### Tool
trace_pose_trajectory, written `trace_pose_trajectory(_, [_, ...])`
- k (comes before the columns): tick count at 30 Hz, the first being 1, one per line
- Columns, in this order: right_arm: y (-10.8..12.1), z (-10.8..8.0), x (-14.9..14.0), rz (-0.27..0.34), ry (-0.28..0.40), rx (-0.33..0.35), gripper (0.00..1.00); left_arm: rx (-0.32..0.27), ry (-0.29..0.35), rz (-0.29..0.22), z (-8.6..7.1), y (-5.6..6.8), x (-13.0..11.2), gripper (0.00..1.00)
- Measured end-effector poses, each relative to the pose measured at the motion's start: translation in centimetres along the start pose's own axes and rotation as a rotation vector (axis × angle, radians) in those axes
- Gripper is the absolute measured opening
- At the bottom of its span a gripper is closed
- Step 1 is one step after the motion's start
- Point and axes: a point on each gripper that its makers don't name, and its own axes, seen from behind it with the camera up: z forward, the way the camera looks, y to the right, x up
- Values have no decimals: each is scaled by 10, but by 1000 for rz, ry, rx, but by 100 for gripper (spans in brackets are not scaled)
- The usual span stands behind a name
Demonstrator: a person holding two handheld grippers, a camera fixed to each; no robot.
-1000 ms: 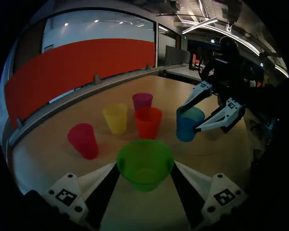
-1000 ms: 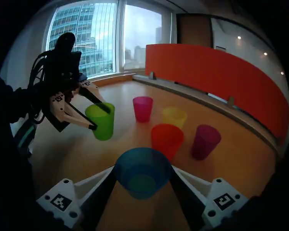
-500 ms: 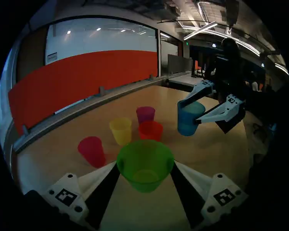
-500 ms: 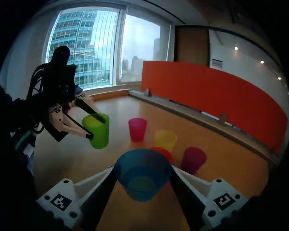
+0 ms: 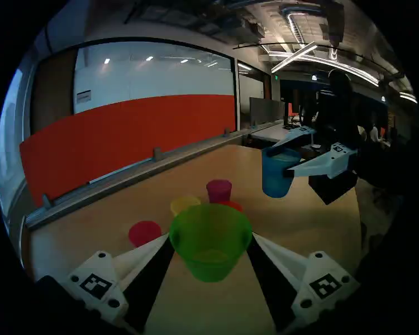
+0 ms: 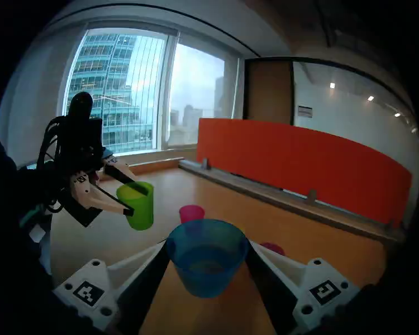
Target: Pour water
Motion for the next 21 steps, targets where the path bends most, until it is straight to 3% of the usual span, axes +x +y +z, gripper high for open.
trace_pose_trajectory(8, [2,1,17,24,60,-11,92,18,83,-15,-6,-5,22,87])
trace_pose_trajectory(21, [3,3,37,33,110,-22,92,21,215,-36,-12,1,58,87])
